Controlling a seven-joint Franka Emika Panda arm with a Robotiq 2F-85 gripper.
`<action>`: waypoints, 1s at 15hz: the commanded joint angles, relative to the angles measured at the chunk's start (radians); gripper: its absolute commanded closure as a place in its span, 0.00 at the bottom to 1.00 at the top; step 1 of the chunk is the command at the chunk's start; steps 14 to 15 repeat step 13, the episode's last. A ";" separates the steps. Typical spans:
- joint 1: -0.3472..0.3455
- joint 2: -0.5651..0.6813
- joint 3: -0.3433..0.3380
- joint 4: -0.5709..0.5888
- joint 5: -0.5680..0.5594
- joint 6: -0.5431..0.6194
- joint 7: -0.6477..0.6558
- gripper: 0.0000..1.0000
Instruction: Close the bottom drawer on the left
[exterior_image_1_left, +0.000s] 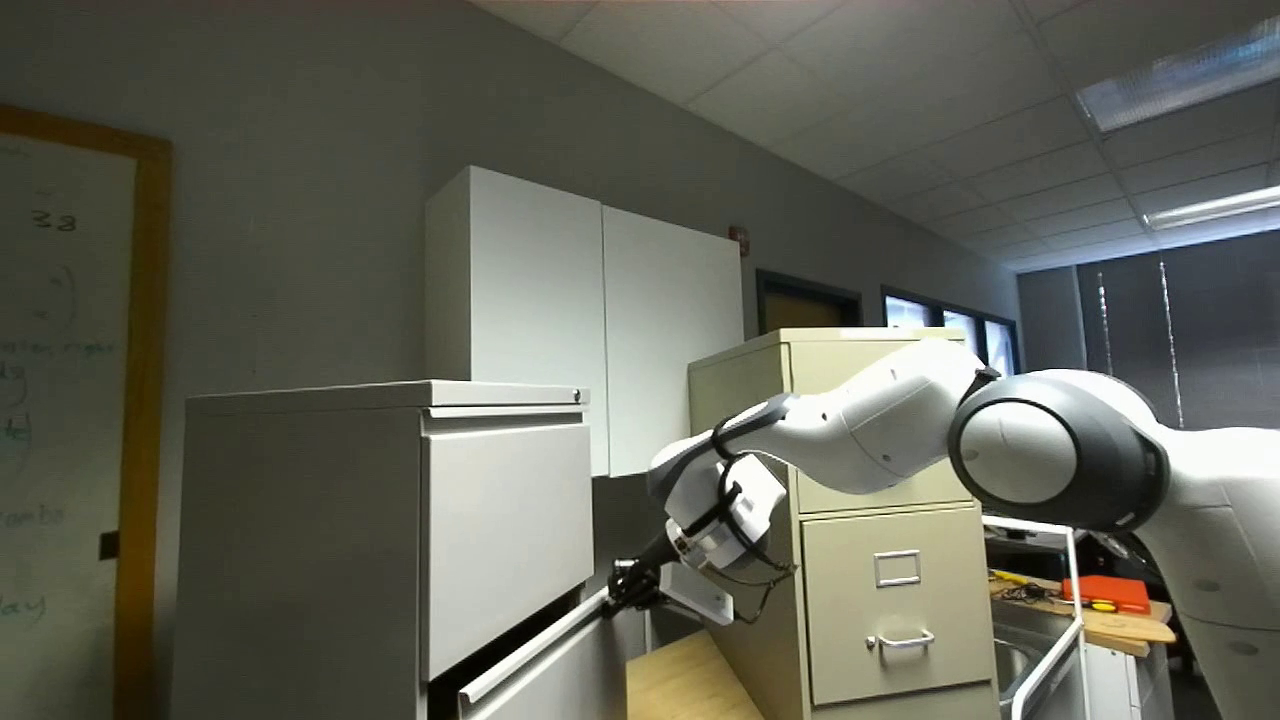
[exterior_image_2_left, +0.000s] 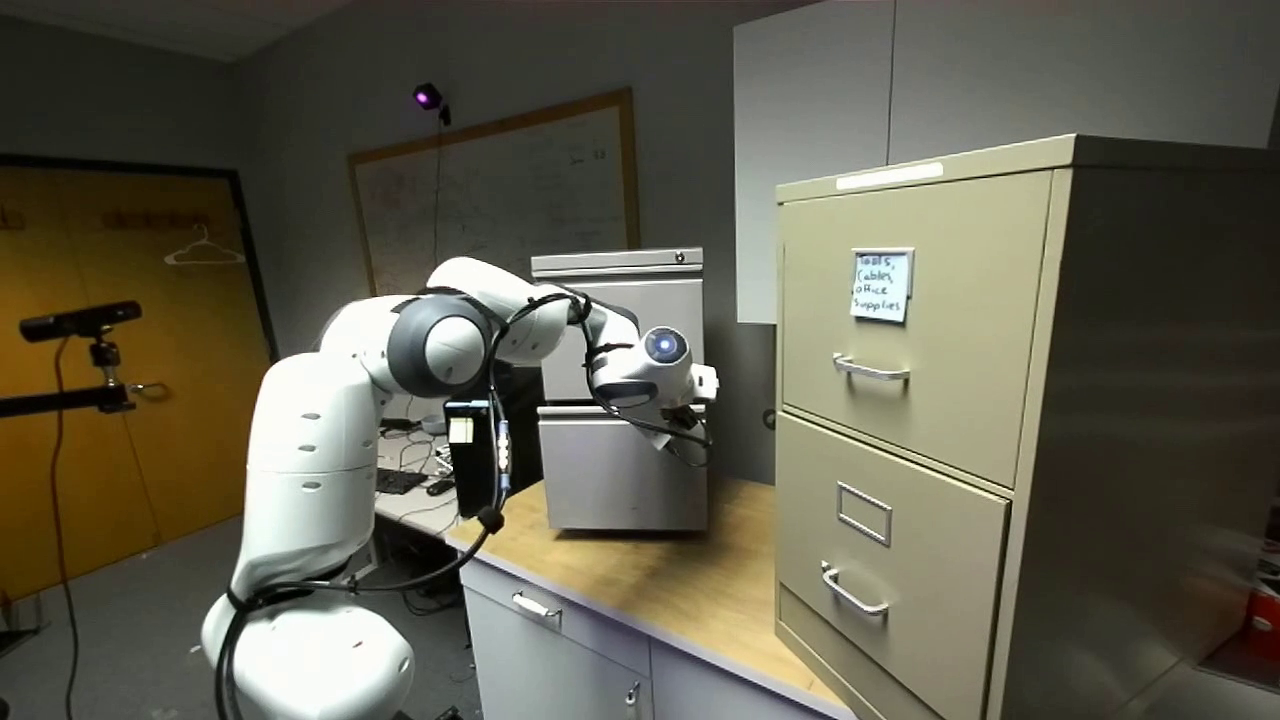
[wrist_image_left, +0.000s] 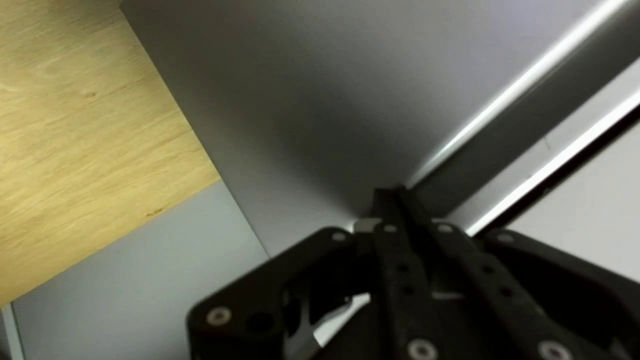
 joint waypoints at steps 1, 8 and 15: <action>0.026 0.066 0.024 0.114 -0.024 -0.030 0.019 0.93; 0.074 0.135 0.016 0.227 -0.145 -0.060 0.076 0.93; -0.017 0.160 0.132 0.271 -0.324 -0.081 0.166 0.92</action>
